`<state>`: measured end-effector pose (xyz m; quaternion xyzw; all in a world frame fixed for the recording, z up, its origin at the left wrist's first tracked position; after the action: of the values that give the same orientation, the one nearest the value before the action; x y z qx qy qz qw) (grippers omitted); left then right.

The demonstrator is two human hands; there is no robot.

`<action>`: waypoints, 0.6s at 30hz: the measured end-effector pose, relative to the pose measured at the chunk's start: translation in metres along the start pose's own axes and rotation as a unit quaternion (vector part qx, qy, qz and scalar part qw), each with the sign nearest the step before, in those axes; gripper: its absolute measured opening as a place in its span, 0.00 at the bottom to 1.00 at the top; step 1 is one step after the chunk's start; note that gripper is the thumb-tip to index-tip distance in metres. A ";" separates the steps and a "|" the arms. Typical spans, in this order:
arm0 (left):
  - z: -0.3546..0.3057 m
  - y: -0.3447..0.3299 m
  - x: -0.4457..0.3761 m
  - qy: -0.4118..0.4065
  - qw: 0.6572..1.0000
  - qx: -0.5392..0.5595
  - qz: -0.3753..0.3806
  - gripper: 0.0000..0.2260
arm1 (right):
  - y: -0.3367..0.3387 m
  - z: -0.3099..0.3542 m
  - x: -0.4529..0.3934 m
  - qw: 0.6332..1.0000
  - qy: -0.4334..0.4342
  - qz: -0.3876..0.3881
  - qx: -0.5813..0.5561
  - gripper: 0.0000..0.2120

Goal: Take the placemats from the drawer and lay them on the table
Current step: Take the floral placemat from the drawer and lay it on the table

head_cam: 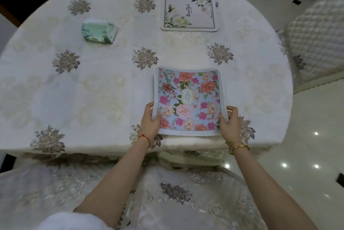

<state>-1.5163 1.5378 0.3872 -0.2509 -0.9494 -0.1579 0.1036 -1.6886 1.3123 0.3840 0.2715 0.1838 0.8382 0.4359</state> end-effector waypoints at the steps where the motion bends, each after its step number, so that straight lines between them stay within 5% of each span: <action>1: 0.002 -0.001 -0.001 0.000 1.000 -0.006 -0.006 0.17 | 0.000 -0.003 -0.003 1.000 -0.001 -0.002 0.002 0.13; 18: 0.017 0.000 0.007 -0.005 0.996 -0.059 -0.060 0.30 | 0.007 -0.022 -0.020 0.998 -0.003 -0.011 0.063 0.16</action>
<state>-1.5248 1.5467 0.3730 -0.2000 -0.9524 -0.2178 0.0741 -1.6971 1.2902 0.3645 0.2994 0.2380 0.8191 0.4274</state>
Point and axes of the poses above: each hand's wrist, its own x-axis away from the middle knuckle, its own y-axis out of the back of the hand, z = x × y, the point moved 2 cm from there along -x, towards the middle knuckle, and after that the axes turned 6 degrees about -y, right-handed, at the moved point
